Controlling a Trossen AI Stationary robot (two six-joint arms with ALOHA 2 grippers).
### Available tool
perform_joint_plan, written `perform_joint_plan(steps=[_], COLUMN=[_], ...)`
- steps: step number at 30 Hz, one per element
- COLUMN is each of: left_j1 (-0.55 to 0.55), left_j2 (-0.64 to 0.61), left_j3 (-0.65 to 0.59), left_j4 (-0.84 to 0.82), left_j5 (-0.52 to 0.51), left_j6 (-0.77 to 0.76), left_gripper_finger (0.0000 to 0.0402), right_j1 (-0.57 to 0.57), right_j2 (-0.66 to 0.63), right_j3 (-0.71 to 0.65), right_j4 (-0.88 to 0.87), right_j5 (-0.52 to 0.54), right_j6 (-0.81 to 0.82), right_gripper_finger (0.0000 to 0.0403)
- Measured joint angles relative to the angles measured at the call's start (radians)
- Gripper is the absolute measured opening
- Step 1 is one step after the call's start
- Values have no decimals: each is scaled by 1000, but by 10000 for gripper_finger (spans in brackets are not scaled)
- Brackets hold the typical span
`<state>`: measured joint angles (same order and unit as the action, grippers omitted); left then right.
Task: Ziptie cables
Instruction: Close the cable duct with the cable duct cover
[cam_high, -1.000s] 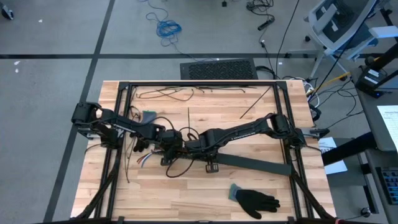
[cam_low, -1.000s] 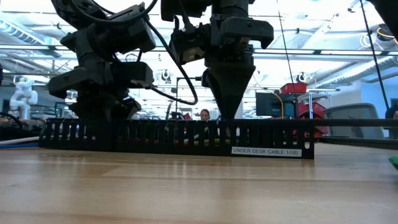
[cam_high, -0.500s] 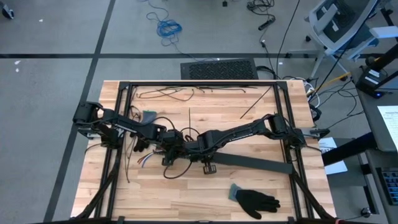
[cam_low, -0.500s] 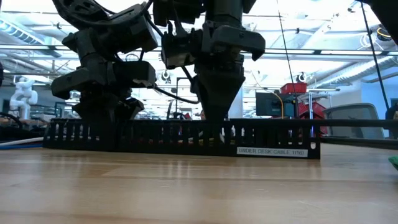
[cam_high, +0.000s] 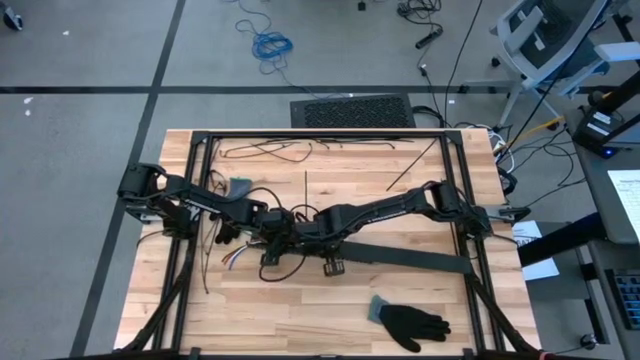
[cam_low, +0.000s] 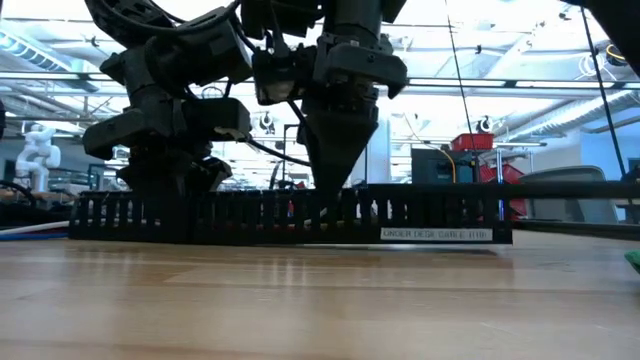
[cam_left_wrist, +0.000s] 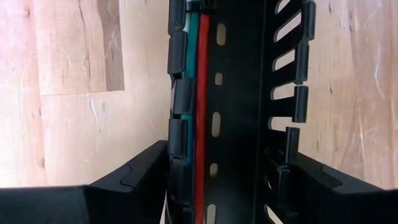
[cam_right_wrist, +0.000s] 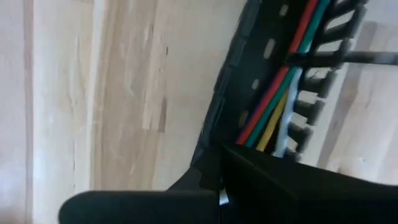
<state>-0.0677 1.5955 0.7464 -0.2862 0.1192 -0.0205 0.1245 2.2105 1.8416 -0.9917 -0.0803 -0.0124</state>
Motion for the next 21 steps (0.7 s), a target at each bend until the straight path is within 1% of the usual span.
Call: perform_joint_plan(steps=[1, 3, 10, 15, 18, 21], left_j1=[0, 1, 1, 1, 1, 1], left_j2=[0, 0, 0, 1, 1, 1], left_j3=[0, 1, 0, 0, 0, 0], left_j4=[-1, 14, 19, 19, 20, 20], left_j5=[0, -2, -4, -4, -4, -4], left_j6=[0, -9, -5, -3, -1, 0], left_gripper_finger=[237, 237, 237, 237, 237, 237], right_j1=[-2, -8, -8, -8, -13, -20], right_j2=[0, -1, -5, -9, -12, -16], right_j3=[5, 25, 40, 48, 109, 179], right_j4=[-6, 51, 30, 14, -15, -101], right_j5=[0, 11, 0, 5, 15, 30], right_j6=[-2, -14, -3, -23, -59, -76], right_gripper_finger=[0, 0, 1, 13, 20, 20])
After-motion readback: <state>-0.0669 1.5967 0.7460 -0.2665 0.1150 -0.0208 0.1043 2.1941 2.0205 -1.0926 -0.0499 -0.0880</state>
